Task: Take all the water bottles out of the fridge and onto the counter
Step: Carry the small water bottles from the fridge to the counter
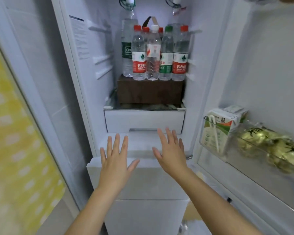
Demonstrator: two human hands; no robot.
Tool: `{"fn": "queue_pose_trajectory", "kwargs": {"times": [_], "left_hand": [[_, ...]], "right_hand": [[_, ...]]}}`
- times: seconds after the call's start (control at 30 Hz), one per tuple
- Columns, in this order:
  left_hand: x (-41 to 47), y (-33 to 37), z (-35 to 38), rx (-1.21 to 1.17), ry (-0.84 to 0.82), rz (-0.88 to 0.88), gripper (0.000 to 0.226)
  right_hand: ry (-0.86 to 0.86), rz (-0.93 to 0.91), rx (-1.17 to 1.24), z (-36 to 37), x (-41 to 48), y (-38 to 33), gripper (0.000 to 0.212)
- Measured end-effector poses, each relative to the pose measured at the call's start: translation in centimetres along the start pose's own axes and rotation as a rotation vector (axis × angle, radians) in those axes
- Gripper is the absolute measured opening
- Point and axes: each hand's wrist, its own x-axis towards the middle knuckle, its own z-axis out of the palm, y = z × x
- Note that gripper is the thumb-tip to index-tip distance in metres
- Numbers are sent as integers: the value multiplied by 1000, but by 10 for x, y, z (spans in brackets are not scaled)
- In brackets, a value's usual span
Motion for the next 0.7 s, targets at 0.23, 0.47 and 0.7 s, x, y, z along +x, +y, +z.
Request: {"fn": "queue_pose_trajectory", "kwargs": {"times": [0.23,0.47,0.7], "left_hand": [[122,-17,-2,-1,75,36,82],[251,-17,-4,-130,205,148,81],[346,-3,-15,-411,311,139,89]], "right_hand": [[72,44,45,7,115,-22,72],[187,163,-48,-15,225,-16,82],[220,166,-165,-15,270,7,85]]}}
